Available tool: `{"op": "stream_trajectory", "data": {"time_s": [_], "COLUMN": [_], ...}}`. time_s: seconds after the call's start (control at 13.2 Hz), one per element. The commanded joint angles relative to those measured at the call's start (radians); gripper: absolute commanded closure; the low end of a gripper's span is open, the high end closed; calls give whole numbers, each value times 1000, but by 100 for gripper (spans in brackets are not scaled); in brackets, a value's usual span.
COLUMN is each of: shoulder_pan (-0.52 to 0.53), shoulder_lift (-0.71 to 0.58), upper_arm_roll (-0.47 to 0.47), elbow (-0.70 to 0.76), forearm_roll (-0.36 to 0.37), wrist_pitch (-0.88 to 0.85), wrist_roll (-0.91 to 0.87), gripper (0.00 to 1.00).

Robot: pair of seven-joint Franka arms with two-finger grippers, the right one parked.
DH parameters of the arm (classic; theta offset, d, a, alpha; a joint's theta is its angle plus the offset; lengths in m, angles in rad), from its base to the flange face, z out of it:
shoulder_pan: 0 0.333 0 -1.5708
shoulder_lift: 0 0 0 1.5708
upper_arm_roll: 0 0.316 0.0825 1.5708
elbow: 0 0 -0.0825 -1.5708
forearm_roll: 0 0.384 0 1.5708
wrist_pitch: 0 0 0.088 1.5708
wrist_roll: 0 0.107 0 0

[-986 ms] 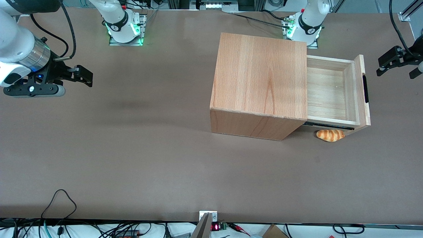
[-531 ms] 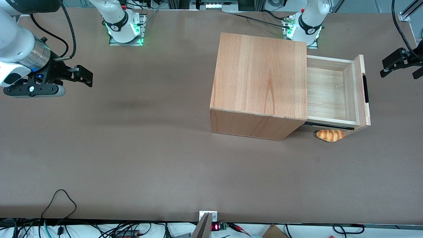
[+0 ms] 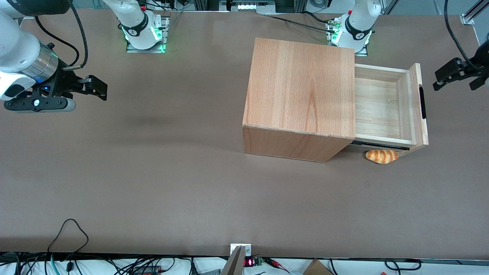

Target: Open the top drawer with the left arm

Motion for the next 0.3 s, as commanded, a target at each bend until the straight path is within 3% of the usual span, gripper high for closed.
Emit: {"op": "stream_trajectory", "data": {"time_s": [0.0, 0.23], "shoulder_pan": [-1, 1], "shoulder_lift": [5, 6], "upper_arm_roll": [-4, -3], "elbow": [39, 45], "forearm_roll": [9, 4], "wrist_pitch": [-29, -37], "wrist_roll": [-22, 26], "gripper": [0, 0]}}
